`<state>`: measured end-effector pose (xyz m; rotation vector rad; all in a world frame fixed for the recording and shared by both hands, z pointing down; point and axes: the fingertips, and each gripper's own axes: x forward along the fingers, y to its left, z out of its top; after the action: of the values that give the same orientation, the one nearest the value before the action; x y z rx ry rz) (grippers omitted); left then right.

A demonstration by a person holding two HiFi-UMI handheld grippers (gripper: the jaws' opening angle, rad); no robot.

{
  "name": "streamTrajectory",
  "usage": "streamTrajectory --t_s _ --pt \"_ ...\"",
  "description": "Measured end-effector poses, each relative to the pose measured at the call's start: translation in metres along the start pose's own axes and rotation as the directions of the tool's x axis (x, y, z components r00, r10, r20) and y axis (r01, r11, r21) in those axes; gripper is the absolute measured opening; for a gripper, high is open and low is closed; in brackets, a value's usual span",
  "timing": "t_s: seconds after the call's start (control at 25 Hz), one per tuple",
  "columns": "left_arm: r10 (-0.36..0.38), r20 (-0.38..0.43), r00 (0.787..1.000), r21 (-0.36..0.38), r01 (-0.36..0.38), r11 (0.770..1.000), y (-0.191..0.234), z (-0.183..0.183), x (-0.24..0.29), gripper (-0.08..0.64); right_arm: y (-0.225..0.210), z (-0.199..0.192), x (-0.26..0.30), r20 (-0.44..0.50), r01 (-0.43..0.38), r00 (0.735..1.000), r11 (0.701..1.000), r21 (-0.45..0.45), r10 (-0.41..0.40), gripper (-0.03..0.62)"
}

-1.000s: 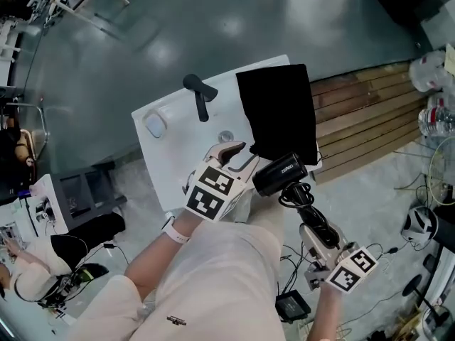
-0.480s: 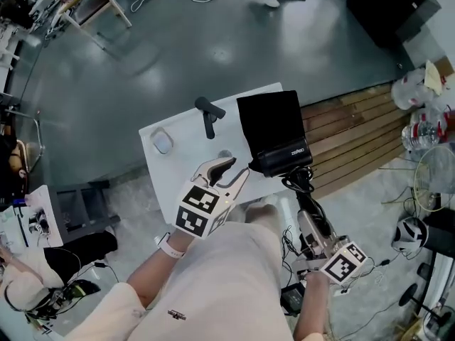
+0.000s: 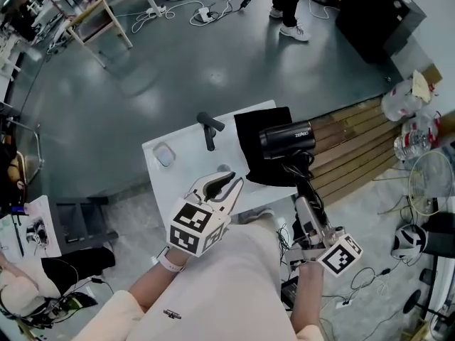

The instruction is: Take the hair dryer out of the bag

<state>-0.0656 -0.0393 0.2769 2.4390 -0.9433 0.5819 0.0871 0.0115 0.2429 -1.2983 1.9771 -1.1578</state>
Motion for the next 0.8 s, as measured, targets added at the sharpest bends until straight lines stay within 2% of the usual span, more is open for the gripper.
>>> streamTrajectory --t_s 0.24,0.44,0.8 --pt "0.002 0.016 1.0 0.011 -0.002 1.0 -0.008 -0.001 -0.009 0.017 0.013 0.0 0.01 0.035 -0.047 0.998 0.998 0.031 0.046 0.175" --pt "-0.019 0.007 1.0 0.028 0.019 0.999 -0.015 -0.005 -0.014 0.011 0.021 -0.013 0.015 0.061 -0.073 0.996 0.99 0.117 0.066 0.175" --pt "-0.025 0.016 1.0 0.025 0.024 0.999 -0.02 -0.009 -0.022 0.008 0.027 -0.03 0.012 0.06 -0.1 0.994 0.98 0.173 0.091 0.176"
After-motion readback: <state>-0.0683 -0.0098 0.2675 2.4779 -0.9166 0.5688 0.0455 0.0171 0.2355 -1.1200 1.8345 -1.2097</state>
